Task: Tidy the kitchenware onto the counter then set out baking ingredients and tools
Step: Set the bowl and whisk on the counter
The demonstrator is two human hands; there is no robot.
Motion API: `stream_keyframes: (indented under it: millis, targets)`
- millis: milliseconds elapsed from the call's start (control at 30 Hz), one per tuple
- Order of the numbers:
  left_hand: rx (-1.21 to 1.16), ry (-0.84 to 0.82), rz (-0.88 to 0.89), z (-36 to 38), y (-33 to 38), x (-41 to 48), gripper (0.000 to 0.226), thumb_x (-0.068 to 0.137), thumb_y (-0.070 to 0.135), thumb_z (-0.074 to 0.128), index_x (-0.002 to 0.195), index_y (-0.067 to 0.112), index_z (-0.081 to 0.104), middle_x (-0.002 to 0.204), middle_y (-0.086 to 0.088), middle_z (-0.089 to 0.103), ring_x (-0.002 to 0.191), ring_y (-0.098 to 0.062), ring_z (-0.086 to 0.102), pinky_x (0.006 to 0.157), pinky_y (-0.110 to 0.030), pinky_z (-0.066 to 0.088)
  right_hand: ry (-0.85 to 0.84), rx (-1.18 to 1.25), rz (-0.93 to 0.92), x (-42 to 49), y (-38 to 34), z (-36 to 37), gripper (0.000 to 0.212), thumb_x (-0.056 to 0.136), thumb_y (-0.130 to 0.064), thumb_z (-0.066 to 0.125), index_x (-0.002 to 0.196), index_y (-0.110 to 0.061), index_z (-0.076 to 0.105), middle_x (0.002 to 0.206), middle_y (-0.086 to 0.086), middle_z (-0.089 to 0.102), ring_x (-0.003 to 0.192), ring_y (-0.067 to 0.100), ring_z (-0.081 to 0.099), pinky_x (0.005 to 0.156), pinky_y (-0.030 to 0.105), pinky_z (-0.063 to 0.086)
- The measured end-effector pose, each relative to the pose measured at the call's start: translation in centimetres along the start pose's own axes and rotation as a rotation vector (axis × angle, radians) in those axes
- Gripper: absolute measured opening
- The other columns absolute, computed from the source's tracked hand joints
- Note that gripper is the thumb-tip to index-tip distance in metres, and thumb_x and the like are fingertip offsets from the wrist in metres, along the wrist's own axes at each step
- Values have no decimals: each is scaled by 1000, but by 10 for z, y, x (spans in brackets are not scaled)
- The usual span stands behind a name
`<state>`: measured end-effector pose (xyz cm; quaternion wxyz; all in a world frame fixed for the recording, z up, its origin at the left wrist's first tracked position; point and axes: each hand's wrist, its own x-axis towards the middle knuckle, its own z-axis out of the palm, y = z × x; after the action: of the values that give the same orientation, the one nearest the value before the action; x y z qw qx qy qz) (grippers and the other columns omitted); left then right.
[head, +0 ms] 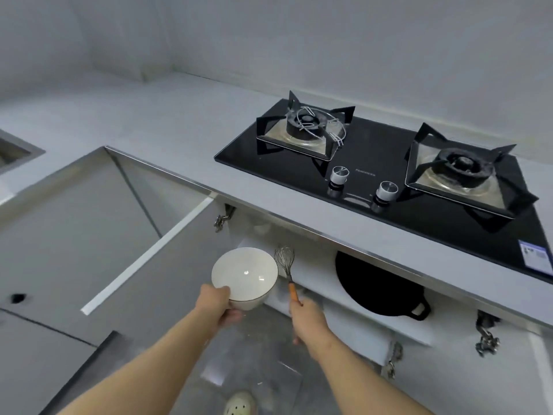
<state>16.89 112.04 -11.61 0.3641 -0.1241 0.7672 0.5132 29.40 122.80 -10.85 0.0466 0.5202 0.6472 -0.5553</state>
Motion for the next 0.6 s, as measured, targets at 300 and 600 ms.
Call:
stream_keyframes:
  millis: [300, 600]
  targets:
    - [-98, -72, 34, -53, 14, -95, 33, 92, 0, 33, 125, -2, 37, 76, -19, 56, 64, -33, 59, 39, -31, 53, 78, 64, -295, -74, -5, -16, 34, 92, -36, 49, 67, -13, 43, 61, 0, 42, 60, 19, 40, 65, 33, 43]
    - [-291, -23, 160, -158, 67, -124, 20, 92, 0, 31, 112, 3, 35, 78, -18, 52, 42, -29, 62, 36, -30, 51, 54, 106, -525, -107, -86, 29, 20, 88, -26, 50, 74, -12, 50, 58, 1, 39, 62, 21, 38, 62, 31, 35]
